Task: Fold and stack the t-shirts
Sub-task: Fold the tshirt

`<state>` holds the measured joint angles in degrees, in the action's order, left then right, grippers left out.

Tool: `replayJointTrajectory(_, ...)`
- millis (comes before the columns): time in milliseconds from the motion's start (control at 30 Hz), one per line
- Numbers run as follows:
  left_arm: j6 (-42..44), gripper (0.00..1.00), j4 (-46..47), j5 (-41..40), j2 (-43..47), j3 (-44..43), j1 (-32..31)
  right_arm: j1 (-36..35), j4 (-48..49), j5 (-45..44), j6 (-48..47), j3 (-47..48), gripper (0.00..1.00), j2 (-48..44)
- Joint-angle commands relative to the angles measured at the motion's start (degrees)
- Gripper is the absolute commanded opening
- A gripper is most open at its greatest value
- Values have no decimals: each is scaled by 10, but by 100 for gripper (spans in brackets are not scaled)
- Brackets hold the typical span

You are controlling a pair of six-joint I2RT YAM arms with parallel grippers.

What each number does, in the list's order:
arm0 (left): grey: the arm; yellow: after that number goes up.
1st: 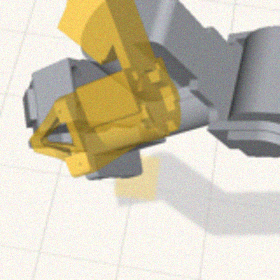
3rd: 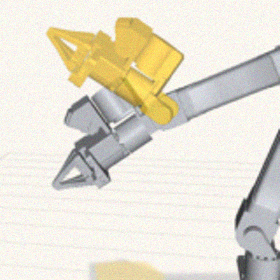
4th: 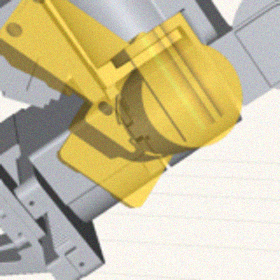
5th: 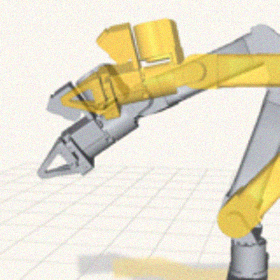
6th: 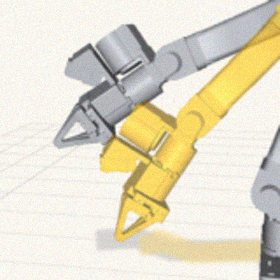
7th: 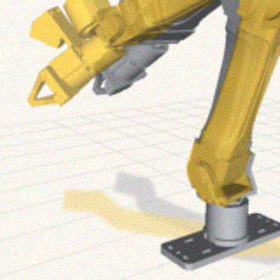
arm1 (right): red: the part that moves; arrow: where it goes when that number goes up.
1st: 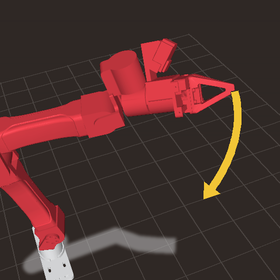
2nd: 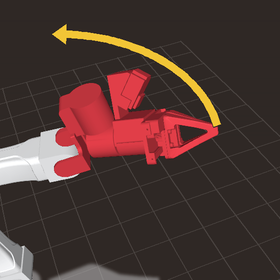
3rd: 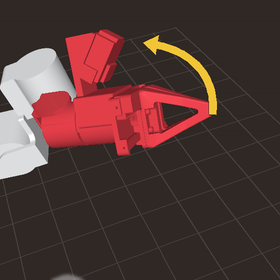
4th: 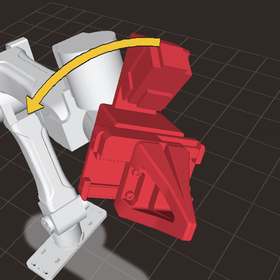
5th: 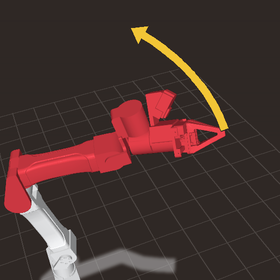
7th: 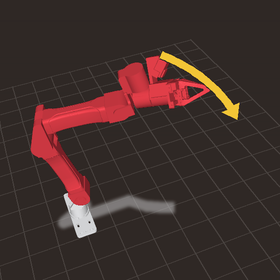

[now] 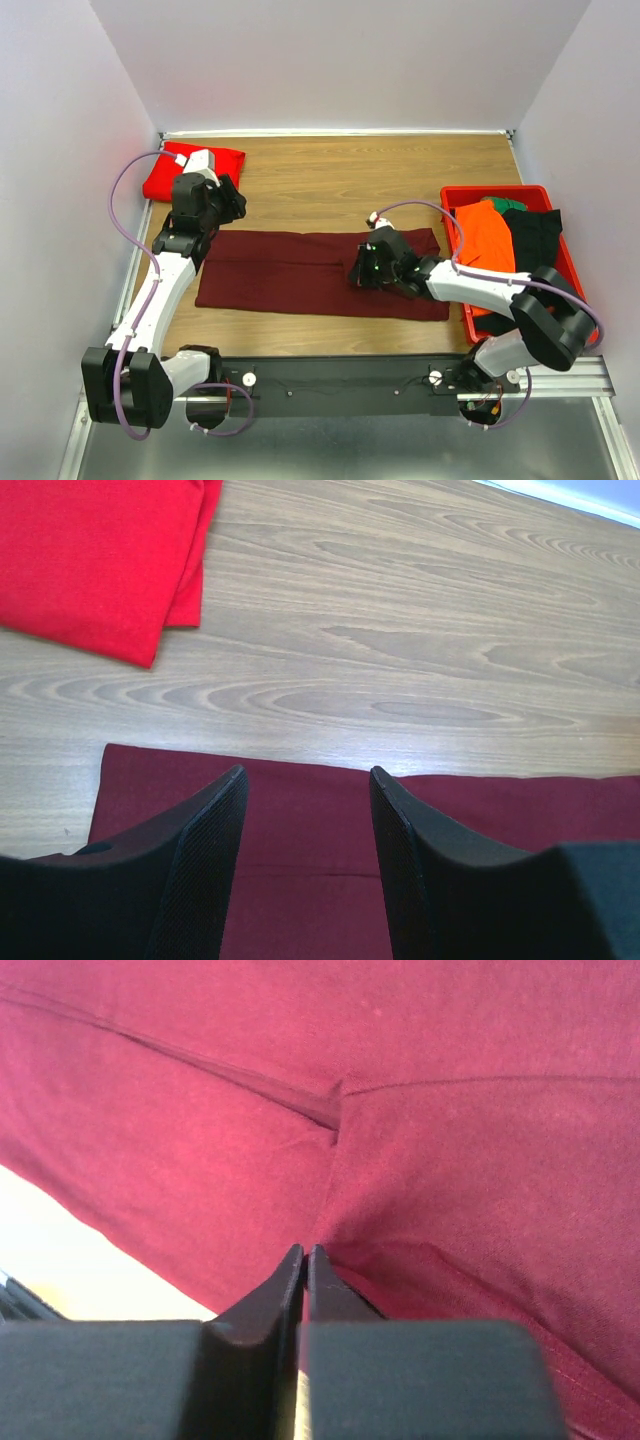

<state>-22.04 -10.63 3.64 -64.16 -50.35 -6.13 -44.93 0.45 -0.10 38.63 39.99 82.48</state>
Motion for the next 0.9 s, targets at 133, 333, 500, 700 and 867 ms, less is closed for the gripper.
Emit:
replayJointTrajectory(133, 12, 60, -9, 0, 11, 5, 0, -15, 11, -55, 17, 9, 29, 16)
replayJointTrajectory(333, 11, 60, -8, 5, 6, 5, 1, -15, 9, -43, 14, 20, 32, 7)
replayJointTrajectory(500, 5, 60, -11, 0, 0, 9, 0, -15, -66, -132, 26, 32, 45, -46)
replayJointTrajectory(700, -80, 60, -14, -50, -13, 41, -20, -14, -137, -183, 36, 26, 49, -72)
replayJointTrajectory(867, -142, 60, 18, -62, -3, 90, -41, -19, -137, -138, 12, 41, 41, -44)
